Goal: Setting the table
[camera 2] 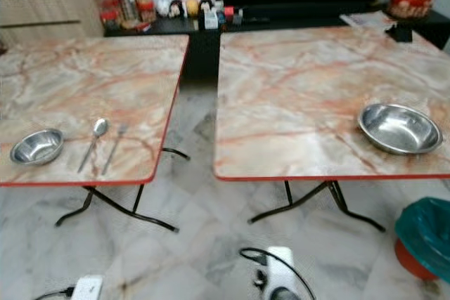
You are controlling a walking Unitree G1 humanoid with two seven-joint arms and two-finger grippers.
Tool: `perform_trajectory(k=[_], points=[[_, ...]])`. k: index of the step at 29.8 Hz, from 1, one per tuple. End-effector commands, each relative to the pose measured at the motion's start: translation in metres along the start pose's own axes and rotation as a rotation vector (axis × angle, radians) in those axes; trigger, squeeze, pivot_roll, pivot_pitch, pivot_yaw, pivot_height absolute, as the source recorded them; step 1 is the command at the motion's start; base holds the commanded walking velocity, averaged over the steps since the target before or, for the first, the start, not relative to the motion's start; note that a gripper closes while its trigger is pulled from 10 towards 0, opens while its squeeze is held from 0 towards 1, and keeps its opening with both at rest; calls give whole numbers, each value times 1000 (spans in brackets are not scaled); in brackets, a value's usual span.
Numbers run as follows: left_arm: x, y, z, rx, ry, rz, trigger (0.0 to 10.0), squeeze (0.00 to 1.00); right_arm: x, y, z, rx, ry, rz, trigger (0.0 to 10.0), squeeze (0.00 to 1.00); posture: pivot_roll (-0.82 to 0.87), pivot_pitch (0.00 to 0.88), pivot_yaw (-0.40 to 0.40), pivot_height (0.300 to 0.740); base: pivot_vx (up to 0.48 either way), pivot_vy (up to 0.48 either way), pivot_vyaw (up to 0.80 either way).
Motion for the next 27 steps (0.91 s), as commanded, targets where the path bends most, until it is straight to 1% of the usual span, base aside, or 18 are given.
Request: perform_trajectory(k=[1, 5, 13, 27], points=[[-6, 3, 1, -8, -10, -3, 10000, 0, -12, 3, -2, -9, -31, 1, 10000, 0, 80, 0, 56, 740, 0, 480, 0], [-6, 3, 1, -8, -6, -11, 10000, 0, -13, 3, -2, -9, -34, 14, 10000, 0, 86, 0, 51, 740, 0, 480, 0], [-6, 2, 0, -5, -3, -18, 10000, 0, -11, 5, -1, -12, -29, 10, 10000, 0, 83, 1, 51, 740, 0, 480, 0], [-7, 3, 1, -8, -4, -17, 10000, 0, -13, 5, -1, -14, -36, 23, 10000, 0, 82, 9, 50, 740, 0, 480, 0]])
Point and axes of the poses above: a point about 5 cm out from each wrist's last joint towards the gripper, its own z axis pointing out of the wrist towards the gripper, its own y axis along the axis of the wrist's last joint, x = y × z, the point moved 4 cm from there along z, pointing out of the wrist towards the gripper, and after that the axes turned 14 degrees about z, right-handed, at the moved point
